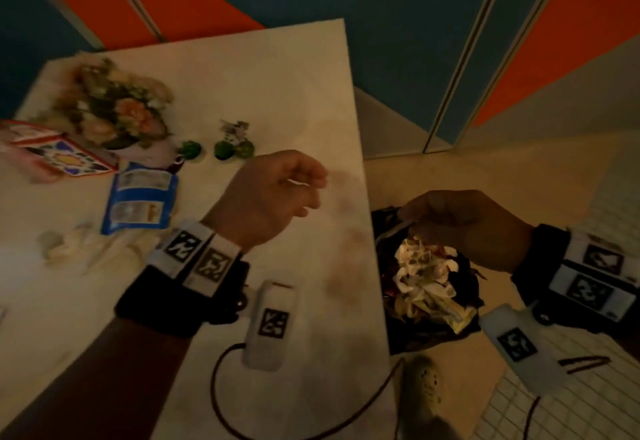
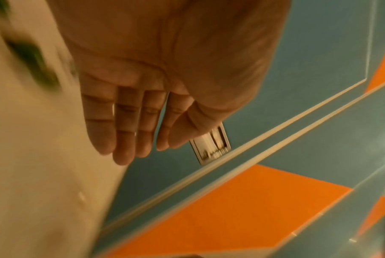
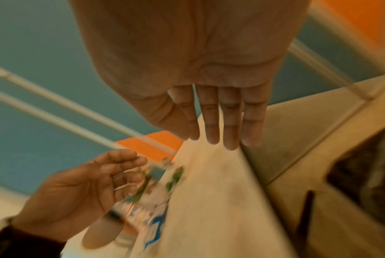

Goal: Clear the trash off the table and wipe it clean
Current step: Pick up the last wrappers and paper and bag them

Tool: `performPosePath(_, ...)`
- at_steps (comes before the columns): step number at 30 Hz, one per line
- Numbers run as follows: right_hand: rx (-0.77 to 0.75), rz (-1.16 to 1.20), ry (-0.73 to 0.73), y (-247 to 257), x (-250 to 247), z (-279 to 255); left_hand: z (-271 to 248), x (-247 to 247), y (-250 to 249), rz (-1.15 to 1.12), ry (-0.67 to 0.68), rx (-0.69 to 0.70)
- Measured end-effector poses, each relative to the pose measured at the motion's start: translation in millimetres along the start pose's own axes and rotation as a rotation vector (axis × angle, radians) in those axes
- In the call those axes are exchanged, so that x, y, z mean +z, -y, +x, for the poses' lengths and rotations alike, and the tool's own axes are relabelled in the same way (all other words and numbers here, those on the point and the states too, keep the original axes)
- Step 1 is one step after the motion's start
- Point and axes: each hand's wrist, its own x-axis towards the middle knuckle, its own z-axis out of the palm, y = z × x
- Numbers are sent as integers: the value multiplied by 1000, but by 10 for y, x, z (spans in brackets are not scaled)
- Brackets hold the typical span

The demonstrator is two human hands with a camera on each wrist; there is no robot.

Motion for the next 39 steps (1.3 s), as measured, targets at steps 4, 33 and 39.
performPosePath(4,-65,-199,64,495,620,272,-297,-913,430,44,-171,-105)
performPosePath(33,-50,-998,210,1521,3614,2167,-971,-3655,2659,877,-147,-739)
performPosePath(39,9,-1066,230,1521,3734,2319,-1482,-3563,2963,681,-216,-867)
